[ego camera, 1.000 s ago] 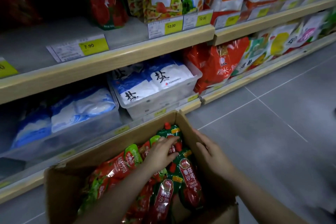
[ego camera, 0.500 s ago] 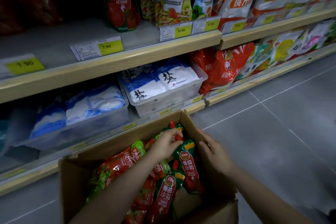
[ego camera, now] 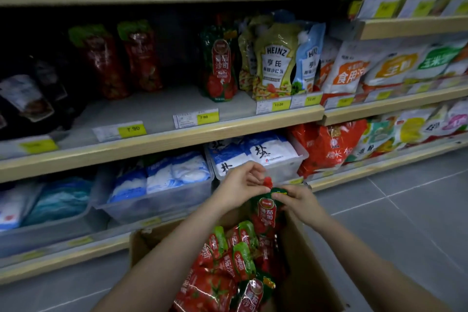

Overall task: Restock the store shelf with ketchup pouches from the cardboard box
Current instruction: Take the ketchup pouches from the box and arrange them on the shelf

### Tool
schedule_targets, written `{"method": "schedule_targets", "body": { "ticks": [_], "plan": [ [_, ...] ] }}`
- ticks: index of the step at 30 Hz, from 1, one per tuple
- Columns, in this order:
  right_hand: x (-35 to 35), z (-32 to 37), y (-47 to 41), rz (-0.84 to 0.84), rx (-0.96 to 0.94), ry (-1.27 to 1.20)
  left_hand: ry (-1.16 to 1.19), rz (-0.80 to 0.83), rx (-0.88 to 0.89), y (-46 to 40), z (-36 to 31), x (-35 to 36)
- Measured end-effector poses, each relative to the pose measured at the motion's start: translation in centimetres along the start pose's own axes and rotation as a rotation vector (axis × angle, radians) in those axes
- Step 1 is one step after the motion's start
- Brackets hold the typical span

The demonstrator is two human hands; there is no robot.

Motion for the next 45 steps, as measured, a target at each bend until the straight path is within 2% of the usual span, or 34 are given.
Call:
{"method": "schedule_targets", "body": {
  "ticks": [2, 6, 9, 13, 17, 22, 27, 32, 38, 42, 45],
  "plan": [
    [0.1, 1.5, -1.4, 0.004, 0.011, -0.021, -0.041, -0.055, -0.08, 0.4, 1.1, -2.1],
    [0.6, 5.2, -3.4, 0.042, -0.024, -0.106, -0.117, 0.048, -0.222, 2.4, 4.5, -2.3],
    [1.4, 7.7, -4.8, 0.06, -0.07, -0.127, 0.013, -0.026, -0.233, 3.1, 4.9, -2.6],
    [2.3, 10.2, -6.4, 0.064, -0.113, -0.141, -0.005, -0.093, -0.22, 3.3, 5.0, -3.6],
    [3.2, 11.6, -6.9, 0.112, -0.172, -0.094, 0.075, -0.128, -0.201, 4.2, 5.1, -4.0],
    [2.3, 12.3, -7.3, -0.025, -0.201, -0.186, 0.105, -0.153, -0.215, 4.4, 5.2, -3.9],
    [3.3, 12.7, -7.7, 0.135, -0.178, -0.111, 0.042, -0.163, -0.226, 4.5, 5.1, -3.9],
    [2.5, 12.4, -9.0, 0.071, -0.06, -0.046, -0.01, -0.083, -0.199, 4.5, 4.6, -3.0],
    [2.2, 12.6, -8.5, -0.013, -0.096, -0.139, -0.077, -0.202, -0.206, 4.2, 4.0, -4.4],
    [4.0, 10.1, -6.4, 0.096, -0.047, -0.107, -0.045, -0.28, -0.208, 4.1, 3.3, -5.0],
    [4.3, 9.5, -6.0, 0.09, -0.039, -0.095, -0.027, -0.262, -0.197, 4.1, 3.0, -4.7]
  ]
}}
Point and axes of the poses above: each hand's wrist, its own y-axis away from the middle knuckle, its own x-axis out of the palm, z = x × y, the point moved 6 cm from there along -y, towards the middle knuckle, and after that the axes turned 13 degrees about -x, right-handed, at the moved point
